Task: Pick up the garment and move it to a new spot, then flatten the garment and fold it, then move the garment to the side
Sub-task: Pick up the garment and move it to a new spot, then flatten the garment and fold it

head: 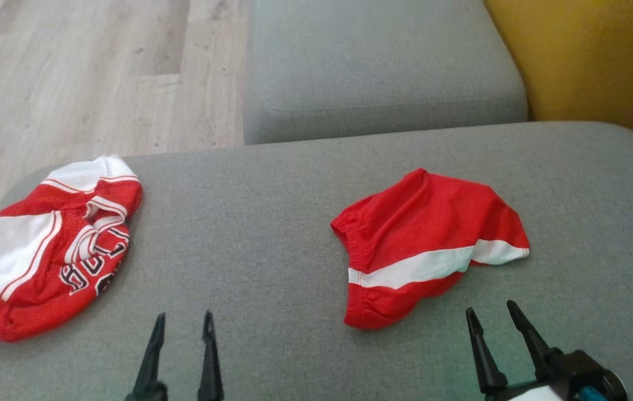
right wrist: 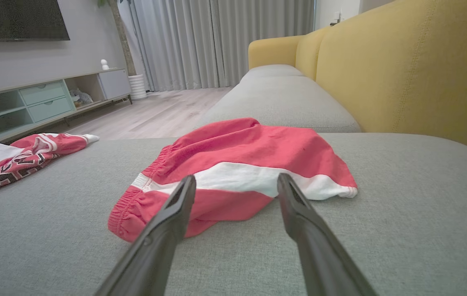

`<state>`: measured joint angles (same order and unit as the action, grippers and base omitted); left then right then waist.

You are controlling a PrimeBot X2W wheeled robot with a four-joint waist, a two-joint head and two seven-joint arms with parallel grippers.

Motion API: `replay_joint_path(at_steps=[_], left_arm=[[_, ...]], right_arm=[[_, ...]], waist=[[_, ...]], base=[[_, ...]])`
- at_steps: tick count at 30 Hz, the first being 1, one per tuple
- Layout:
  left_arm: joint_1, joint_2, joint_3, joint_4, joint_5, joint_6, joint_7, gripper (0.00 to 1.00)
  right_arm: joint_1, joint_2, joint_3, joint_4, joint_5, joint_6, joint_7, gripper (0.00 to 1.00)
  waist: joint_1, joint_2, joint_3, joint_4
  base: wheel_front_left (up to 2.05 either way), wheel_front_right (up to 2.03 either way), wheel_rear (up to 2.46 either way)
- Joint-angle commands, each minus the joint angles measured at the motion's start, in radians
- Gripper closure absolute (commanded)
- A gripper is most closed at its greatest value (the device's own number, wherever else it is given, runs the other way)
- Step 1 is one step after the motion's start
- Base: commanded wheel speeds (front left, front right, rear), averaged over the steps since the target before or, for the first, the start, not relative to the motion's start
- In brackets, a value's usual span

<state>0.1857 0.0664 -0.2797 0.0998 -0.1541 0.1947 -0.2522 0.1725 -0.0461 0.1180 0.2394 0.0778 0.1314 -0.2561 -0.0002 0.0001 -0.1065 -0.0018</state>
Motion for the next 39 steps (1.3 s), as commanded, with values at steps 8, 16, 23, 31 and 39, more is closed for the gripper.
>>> replay_joint_path(at_steps=[8,16,23,31,39], left_arm=[[0.027,-0.014,0.078,-0.056,0.043,-0.013,-0.009,0.0],[0.032,-0.016,0.08,-0.036,0.032,0.004,-0.009,0.0],[0.026,-0.016,0.074,-0.017,0.036,0.004,-0.009,0.0],[0.021,-0.016,0.059,-0.009,0.028,0.005,-0.009,0.0],[0.002,-0.016,0.03,0.024,0.023,-0.027,-0.01,0.0]], right_arm=[[-0.028,-0.004,0.029,-0.029,0.003,-0.001,-0.006,0.0],[-0.027,-0.004,0.032,-0.035,0.01,-0.001,-0.006,0.0],[-0.036,-0.004,0.017,-0.042,0.016,-0.001,-0.006,0.0],[-0.047,-0.004,0.014,-0.04,0.015,-0.001,-0.006,0.0],[-0.055,-0.004,0.021,-0.042,0.02,-0.001,-0.006,0.0]], waist=[[0.0002,-0.0001,-0.021,0.006],[0.0002,-0.0001,-0.029,0.0],[0.0002,-0.0001,-0.025,-0.001],[0.0002,-0.0001,-0.014,-0.006],[0.0002,-0.0001,0.001,-0.029]], base=[[0.0,0.0,0.0],[0.0,0.0,0.0],[0.0,0.0,0.0],[0.0,0.0,0.0],[0.0,0.0,0.0]])
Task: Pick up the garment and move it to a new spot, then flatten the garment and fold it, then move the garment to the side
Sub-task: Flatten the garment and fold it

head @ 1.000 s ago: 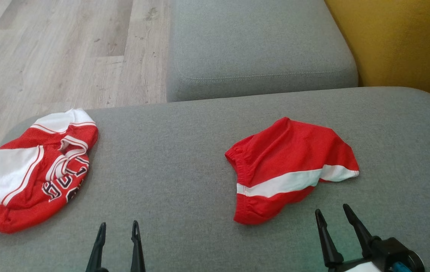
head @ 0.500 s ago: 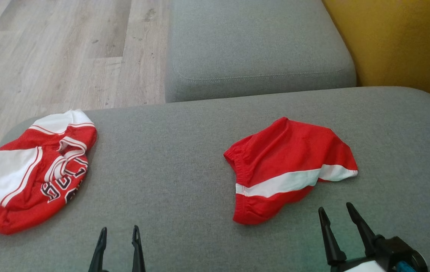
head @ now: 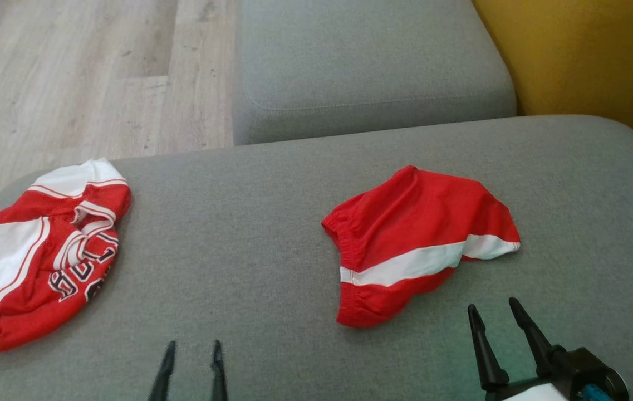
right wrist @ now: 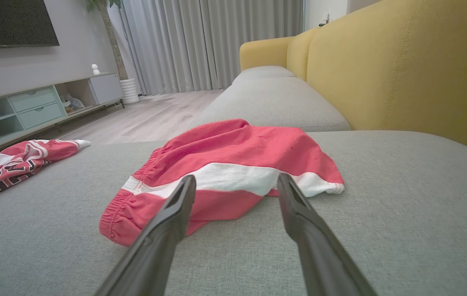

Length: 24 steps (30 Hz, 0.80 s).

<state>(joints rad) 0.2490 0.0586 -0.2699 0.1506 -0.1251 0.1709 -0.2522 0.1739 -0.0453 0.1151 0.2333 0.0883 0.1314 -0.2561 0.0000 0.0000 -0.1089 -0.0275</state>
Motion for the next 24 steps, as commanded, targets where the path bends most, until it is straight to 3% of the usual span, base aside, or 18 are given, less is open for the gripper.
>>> replay_joint_path(at_steps=[1,8,10,20,24], left_arm=[[-0.071,-0.008,0.007,-0.021,-0.014,-0.018,-0.01,0.0],[-0.204,-0.008,-0.112,0.099,-0.188,-0.119,-0.01,0.0],[-0.234,-0.008,-0.134,0.131,-0.222,-0.133,-0.005,0.0],[-0.516,-0.008,-0.289,0.295,-0.619,-0.209,0.183,0.0],[-0.588,-0.008,-0.334,0.354,-0.671,-0.223,0.227,0.0]], right_arm=[[-0.057,-0.005,0.023,-0.037,0.009,-0.001,-0.006,0.0],[-0.077,-0.005,0.025,-0.042,0.004,-0.001,-0.006,0.0],[-0.082,-0.005,0.027,-0.043,0.003,-0.001,-0.006,0.0],[-0.111,-0.005,0.043,-0.043,-0.009,-0.001,-0.006,0.0],[-0.124,-0.005,0.044,-0.041,-0.014,-0.001,-0.006,0.0]], waist=[[0.0,0.0,0.007,-0.006],[0.0,0.0,0.046,-0.043],[0.0,0.0,0.053,-0.05],[0.0,0.0,0.118,-0.112],[0.0,0.0,0.14,-0.133]], base=[[0.0,0.0,0.0],[0.0,0.0,0.0],[0.0,0.0,0.0],[0.0,0.0,0.0],[0.0,0.0,0.0]])
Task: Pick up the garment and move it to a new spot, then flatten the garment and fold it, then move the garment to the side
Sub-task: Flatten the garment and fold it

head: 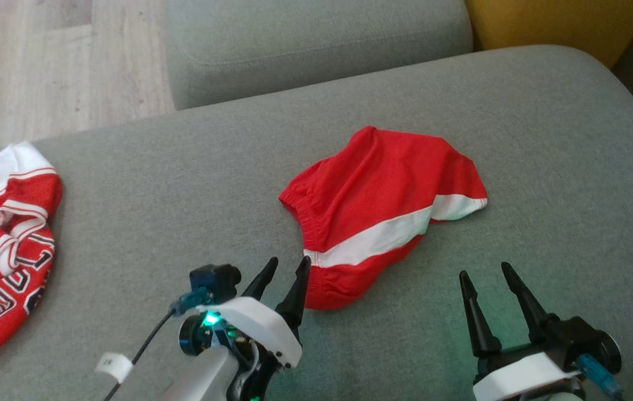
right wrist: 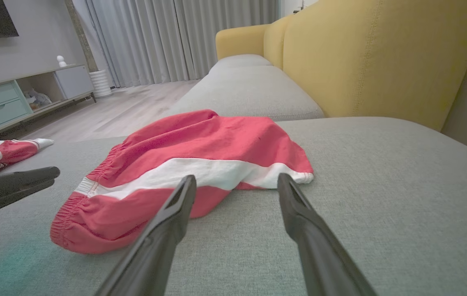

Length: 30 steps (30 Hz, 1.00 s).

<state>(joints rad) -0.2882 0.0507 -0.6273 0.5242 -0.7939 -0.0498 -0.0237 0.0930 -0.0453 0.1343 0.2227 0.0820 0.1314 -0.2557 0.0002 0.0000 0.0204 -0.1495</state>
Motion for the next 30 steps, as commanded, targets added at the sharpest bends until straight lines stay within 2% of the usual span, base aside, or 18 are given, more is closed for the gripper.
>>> replay_joint_path(at_steps=[1,14,15,16,19,25,30], left_arm=[[-0.064,0.0,0.015,-0.002,-0.008,-0.002,0.006,0.0],[-0.166,0.0,-0.059,0.117,-0.164,-0.05,0.023,0.0],[-0.168,0.0,-0.065,0.117,-0.177,-0.054,0.022,0.11],[-0.167,0.0,-0.068,0.114,-0.198,-0.059,0.02,0.38],[-0.164,0.0,-0.088,0.098,-0.263,-0.072,0.032,1.0],[-0.169,0.0,-0.115,0.102,-0.307,-0.08,0.029,1.0],[-0.147,0.026,-0.102,0.063,-0.337,-0.08,-0.034,1.0]], right_arm=[[-0.046,-0.005,0.025,-0.03,-0.008,-0.001,-0.006,0.0],[-0.073,-0.005,0.03,-0.031,-0.009,-0.001,-0.006,0.0],[-0.074,-0.005,0.031,-0.03,-0.008,-0.001,-0.006,0.0],[-0.075,-0.005,0.033,-0.029,-0.007,-0.001,-0.006,0.0],[-0.077,-0.005,0.037,-0.027,-0.001,-0.001,-0.006,0.0],[-0.078,-0.005,0.041,-0.022,0.0,-0.001,-0.006,0.0],[-0.067,-0.005,0.038,-0.023,-0.001,-0.001,-0.006,0.0]], waist=[[-0.0002,0.0,0.016,-0.016],[-0.0002,0.0,0.061,-0.043],[-0.0002,0.0,0.061,-0.044],[-0.0002,0.0,0.062,-0.045],[-0.0002,0.0,0.063,-0.049],[-0.0002,0.0,0.049,-0.053],[-0.0002,0.0,0.032,-0.051]], base=[[0.0,0.0,0.0],[0.0,0.0,0.0],[0.0,0.0,0.0],[0.0,0.0,0.0],[0.0,0.0,0.0],[0.0,0.0,0.0],[0.0,0.0,0.0]])
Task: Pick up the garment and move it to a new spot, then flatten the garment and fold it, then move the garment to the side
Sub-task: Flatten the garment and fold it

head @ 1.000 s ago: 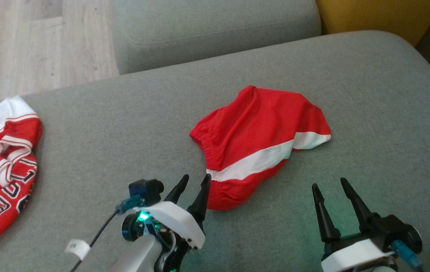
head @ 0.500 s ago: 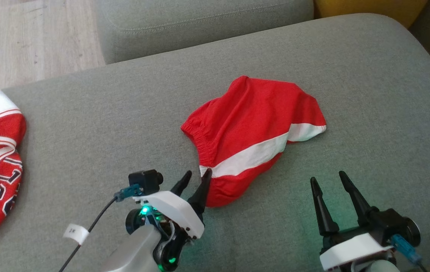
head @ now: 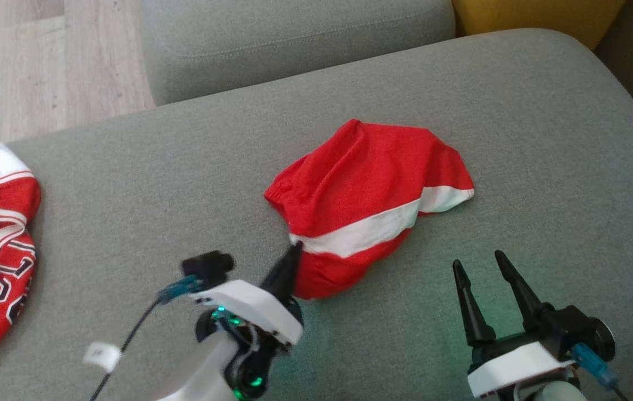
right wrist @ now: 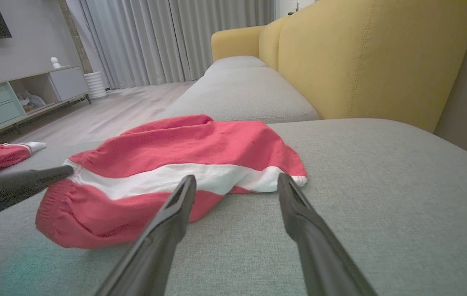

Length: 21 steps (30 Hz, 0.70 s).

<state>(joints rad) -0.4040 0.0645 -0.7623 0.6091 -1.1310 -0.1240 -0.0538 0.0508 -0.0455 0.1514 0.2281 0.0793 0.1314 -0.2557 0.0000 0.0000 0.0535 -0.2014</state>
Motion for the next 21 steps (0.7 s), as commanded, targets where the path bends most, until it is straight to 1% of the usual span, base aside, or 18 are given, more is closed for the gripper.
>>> replay_joint_path(at_steps=[1,3,6,8,10,16,21], left_arm=[[-0.02,0.025,0.045,-0.036,-0.012,-0.006,-0.026,1.0],[0.001,0.058,0.066,-0.072,-0.032,-0.006,-0.064,1.0],[0.027,0.126,0.088,-0.135,-0.042,-0.006,-0.113,1.0],[0.034,0.186,0.092,-0.158,-0.007,-0.007,-0.14,1.0],[0.04,0.229,0.101,-0.171,0.019,-0.006,-0.156,1.0],[0.045,0.311,0.138,-0.216,0.034,0.01,-0.166,1.0],[0.033,0.345,0.143,-0.253,0.048,0.034,-0.152,1.0]], right_arm=[[-0.021,-0.005,0.021,-0.029,0.004,-0.001,-0.006,0.0],[-0.013,-0.005,0.037,-0.021,0.016,-0.001,-0.006,0.0],[-0.002,-0.006,0.064,0.006,0.039,-0.001,-0.006,0.0],[-0.002,-0.013,0.082,0.023,0.05,-0.001,-0.006,0.0],[-0.006,-0.017,0.093,0.038,0.06,-0.001,-0.006,0.0],[-0.03,-0.025,0.113,0.073,0.075,-0.001,-0.006,0.0],[-0.076,-0.041,0.144,0.162,0.072,-0.001,-0.006,0.0]], waist=[[0.0,0.0,-0.005,0.001],[0.0,0.0,-0.009,0.009],[0.0,0.0,-0.012,0.03],[0.0,0.0,-0.012,0.044],[0.0,0.0,-0.012,0.057],[0.0,0.0,-0.012,0.09],[0.0,0.0,0.001,0.115]], base=[[0.0,0.0,0.0],[0.0,0.0,0.0],[0.0,0.0,0.0],[0.0,0.0,0.0],[0.0,0.0,0.0],[0.0,0.0,0.0],[0.0,0.0,0.0]])
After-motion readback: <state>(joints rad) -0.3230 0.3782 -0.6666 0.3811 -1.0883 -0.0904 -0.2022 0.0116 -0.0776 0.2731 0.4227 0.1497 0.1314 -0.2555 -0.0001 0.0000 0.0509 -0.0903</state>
